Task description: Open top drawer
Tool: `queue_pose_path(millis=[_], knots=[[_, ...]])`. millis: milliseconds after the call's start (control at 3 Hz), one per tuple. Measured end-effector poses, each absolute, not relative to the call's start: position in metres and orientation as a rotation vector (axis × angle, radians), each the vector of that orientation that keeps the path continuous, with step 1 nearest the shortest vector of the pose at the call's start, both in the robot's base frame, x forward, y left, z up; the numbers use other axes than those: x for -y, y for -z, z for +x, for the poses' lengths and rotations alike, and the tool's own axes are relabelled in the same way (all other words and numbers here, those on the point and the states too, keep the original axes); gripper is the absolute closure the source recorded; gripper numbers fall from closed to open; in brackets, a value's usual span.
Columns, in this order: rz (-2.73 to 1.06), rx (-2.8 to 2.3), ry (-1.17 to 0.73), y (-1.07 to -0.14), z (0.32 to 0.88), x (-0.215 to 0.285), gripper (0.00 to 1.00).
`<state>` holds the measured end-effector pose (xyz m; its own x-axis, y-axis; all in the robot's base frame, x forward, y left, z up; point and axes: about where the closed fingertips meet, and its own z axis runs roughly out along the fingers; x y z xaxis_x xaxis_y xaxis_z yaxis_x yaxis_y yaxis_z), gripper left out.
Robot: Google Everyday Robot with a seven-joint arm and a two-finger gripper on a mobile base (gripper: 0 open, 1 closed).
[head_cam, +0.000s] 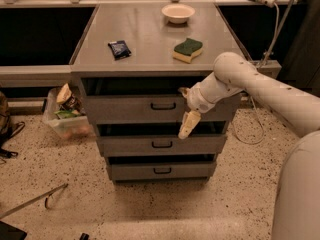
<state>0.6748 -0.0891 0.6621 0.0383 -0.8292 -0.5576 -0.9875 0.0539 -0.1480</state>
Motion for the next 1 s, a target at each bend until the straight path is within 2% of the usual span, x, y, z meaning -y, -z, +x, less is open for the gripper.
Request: queue_pose_path(millis=[667, 1000], knots=[[-1.805, -1.855, -0.546, -0.675, 0.637, 0.075, 0.0], [-1.806, -1.856, -0.548, -0.675, 0.637, 0.074, 0.0]])
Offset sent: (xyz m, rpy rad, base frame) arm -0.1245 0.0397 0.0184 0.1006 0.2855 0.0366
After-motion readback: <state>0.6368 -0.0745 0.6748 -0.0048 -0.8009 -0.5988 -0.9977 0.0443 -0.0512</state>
